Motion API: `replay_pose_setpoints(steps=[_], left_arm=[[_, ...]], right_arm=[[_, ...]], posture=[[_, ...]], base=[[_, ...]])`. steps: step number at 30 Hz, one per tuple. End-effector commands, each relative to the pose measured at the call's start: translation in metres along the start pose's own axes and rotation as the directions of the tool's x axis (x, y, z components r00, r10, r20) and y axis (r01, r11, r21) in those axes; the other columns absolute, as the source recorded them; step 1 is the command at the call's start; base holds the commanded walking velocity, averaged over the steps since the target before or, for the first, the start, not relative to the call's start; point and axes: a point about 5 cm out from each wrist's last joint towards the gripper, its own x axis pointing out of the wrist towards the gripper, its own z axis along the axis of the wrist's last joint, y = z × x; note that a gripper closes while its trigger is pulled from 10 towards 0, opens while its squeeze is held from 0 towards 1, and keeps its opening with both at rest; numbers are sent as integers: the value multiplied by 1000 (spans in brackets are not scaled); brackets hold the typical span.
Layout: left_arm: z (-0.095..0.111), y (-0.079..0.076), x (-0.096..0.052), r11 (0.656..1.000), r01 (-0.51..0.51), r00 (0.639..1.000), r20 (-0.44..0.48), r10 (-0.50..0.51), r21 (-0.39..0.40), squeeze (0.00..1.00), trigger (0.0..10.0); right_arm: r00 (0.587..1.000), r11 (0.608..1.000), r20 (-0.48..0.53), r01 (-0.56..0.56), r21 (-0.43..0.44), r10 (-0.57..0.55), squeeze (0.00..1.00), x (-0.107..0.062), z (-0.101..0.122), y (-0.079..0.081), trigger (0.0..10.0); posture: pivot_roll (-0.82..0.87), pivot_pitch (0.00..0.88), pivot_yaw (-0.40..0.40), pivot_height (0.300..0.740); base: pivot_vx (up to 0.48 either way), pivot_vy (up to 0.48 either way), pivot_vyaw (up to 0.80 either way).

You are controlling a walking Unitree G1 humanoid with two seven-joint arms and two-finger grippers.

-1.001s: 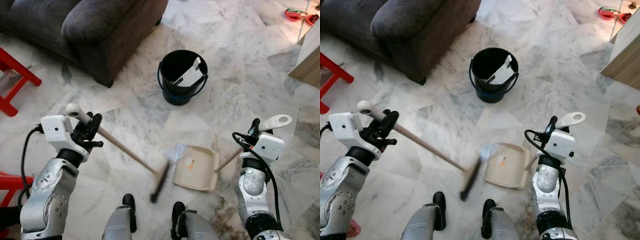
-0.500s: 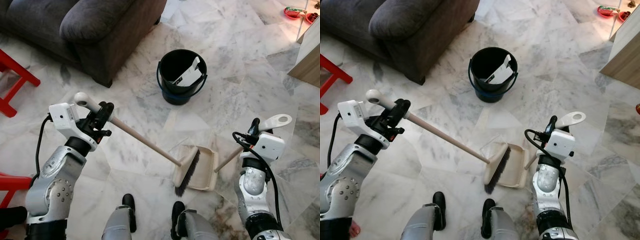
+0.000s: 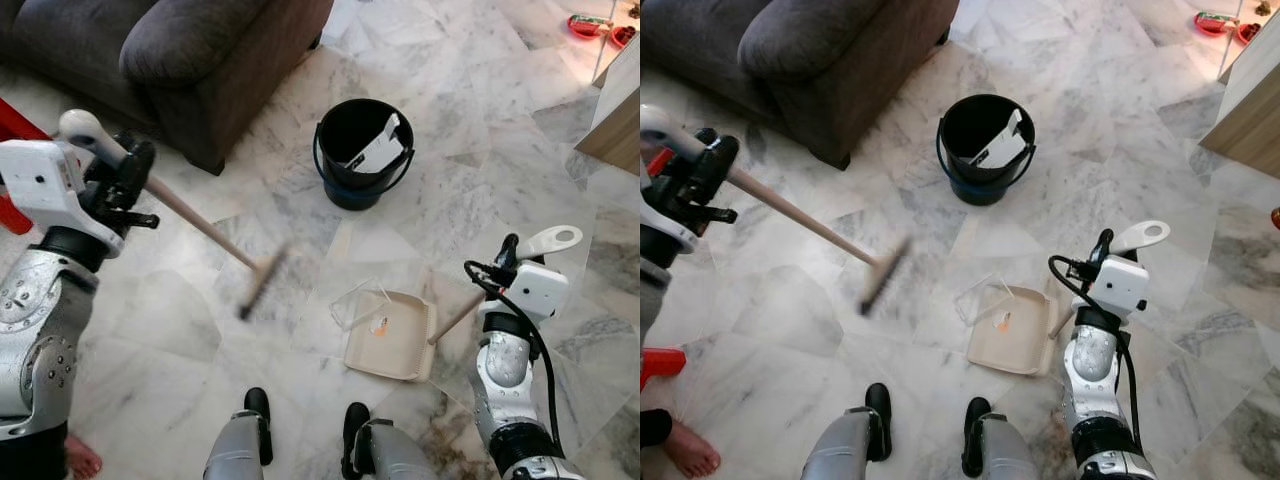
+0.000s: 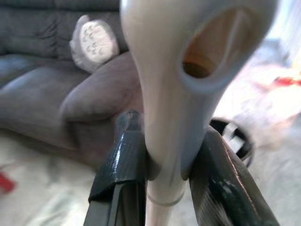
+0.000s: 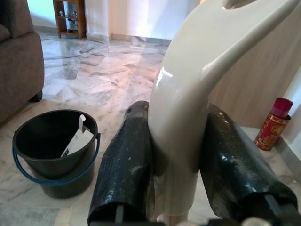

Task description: Sweep floor

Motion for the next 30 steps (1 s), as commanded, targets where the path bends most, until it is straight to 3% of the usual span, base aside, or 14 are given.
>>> replay_pose_setpoints(steps=[1,2,6,15,17,18,19,21,24,25,26,27,28,30], left_arm=[[-13,-5,-4,999,30,999,-40,-29,33,0,10000],[-25,-7,-6,996,43,997,-67,-38,72,0,10000],[-47,-13,-7,992,63,993,-109,-51,111,0,10000],[-70,-8,-1,988,30,992,-125,-11,151,0,10000],[-73,-4,4,979,8,992,-127,18,203,0,10000],[-74,-1,9,953,0,990,-133,42,303,0,10000],[-75,0,11,939,1,989,-137,49,343,0,10000],[-77,-1,12,932,9,989,-140,44,361,0,10000],[-78,-6,12,947,13,991,-129,30,320,0,10000],[-79,-10,11,989,-24,993,-113,41,149,0,10000],[-79,-10,11,989,-24,993,-113,41,149,0,10000],[-80,-10,9,998,-67,992,-107,65,-13,0,10000],[-81,-10,9,986,-103,990,-114,88,-133,0,10000],[-82,-9,9,977,-123,987,-123,103,-174,0,10000]], right_arm=[[995,1000,-100,-14,-20,12,0,-14,-18,-1,10000],[995,1000,-99,-15,-21,13,0,-14,-18,-1,10000],[996,1000,-93,-14,-26,12,0,-13,-17,-4,10000],[997,999,-83,-11,-39,7,0,-12,-16,-11,10000],[997,999,-81,-11,-42,8,0,-13,-16,-13,10000],[997,999,-80,-12,-46,9,0,-13,-16,-15,10000],[997,999,-80,-12,-47,8,0,-13,-16,-15,10000],[997,999,-81,-13,-48,9,0,-14,-16,-16,10000],[997,999,-81,-14,-47,11,0,-14,-16,-15,10000],[997,999,-81,-17,-44,13,0,-14,-16,-14,10000],[997,999,-81,-17,-44,13,0,-14,-16,-14,10000],[997,999,-82,-19,-41,15,0,-14,-16,-14,10000],[996,999,-83,-20,-40,16,0,-14,-16,-13,10000],[996,999,-84,-21,-39,17,0,-15,-16,-13,10000]], posture=[[228,400,-12,740],[225,399,-13,740],[207,399,-16,740],[174,405,-26,740],[168,406,-28,740],[167,408,-30,740],[167,409,-31,740],[167,409,-31,740],[163,412,-33,740],[163,413,-32,740],[163,413,-32,740],[162,413,-32,740],[162,413,-32,740],[166,414,-31,740]], base=[[0,0,0],[0,0,0],[0,0,0],[0,0,0],[0,0,0],[0,0,0],[0,0,0],[0,0,0],[0,0,0],[0,0,0],[0,0,0],[0,0,0],[0,0,0],[0,0,0]])
